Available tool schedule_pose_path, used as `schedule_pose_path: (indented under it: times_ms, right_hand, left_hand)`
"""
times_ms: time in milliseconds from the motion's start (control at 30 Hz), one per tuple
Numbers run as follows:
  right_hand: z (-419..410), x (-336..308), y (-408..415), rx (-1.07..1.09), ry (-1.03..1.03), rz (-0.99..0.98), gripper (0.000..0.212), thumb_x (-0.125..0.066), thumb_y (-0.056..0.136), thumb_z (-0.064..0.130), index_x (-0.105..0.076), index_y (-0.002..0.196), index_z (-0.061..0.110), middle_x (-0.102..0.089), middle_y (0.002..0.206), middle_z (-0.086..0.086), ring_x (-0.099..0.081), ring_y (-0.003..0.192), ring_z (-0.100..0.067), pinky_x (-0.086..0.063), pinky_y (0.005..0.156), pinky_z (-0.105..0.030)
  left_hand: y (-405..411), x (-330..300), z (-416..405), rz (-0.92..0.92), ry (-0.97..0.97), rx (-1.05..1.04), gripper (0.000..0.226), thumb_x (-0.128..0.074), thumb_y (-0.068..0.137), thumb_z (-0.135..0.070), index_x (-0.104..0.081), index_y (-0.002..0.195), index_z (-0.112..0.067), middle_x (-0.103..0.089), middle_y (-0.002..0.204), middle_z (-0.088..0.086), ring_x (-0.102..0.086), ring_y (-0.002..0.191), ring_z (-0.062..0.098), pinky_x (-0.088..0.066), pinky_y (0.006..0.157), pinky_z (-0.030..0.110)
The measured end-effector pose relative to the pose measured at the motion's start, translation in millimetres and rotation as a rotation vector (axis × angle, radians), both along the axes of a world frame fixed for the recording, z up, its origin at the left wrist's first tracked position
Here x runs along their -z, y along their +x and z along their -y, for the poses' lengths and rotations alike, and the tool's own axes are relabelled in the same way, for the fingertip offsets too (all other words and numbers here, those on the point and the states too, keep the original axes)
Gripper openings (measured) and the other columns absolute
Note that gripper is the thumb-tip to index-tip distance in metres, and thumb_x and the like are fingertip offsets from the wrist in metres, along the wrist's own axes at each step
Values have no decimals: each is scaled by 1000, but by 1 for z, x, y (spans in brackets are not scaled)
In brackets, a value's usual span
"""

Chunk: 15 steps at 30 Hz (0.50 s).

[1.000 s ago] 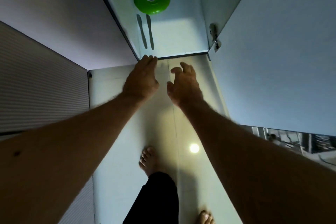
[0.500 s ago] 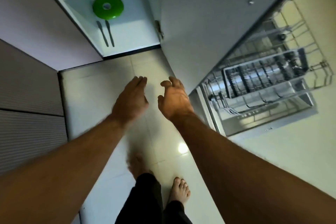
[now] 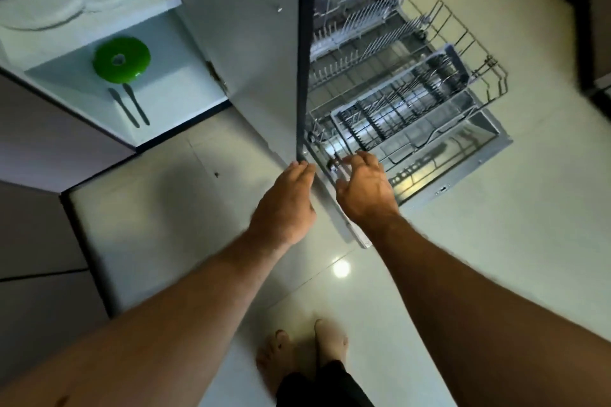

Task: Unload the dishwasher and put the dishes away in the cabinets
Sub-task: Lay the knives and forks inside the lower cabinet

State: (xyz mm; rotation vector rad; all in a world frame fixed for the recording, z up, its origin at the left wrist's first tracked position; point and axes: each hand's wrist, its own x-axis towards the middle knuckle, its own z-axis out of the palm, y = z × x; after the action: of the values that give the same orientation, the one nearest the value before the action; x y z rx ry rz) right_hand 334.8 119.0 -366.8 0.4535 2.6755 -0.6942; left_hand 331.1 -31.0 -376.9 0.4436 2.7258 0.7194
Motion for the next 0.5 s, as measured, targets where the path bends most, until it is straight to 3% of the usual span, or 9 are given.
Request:
schedule_pose_path:
  times_ms: [233,500]
  right_hand:
    - [-49,-13,-5,75,-17,-6,50,-57,96,28,-44,142,16,-39,144,-5,-43,132,-26,-39,110,-39]
    - [-99,6,-38,46,-35,15,43,-53,97,26,-47,139,16,-45,139,-7,-48,124,-25,-42,104,-36]
  left_hand:
    - [-11,-18,-40,24,11,129,66,-49,95,-4,-23,155,-17,-23,161,0,-15,149,12,-24,120,32]
    - [-56,4,-112,124,-4,0,60,-51,95,-7,-33,151,-19,-35,156,1,-32,144,18,-32,117,36]
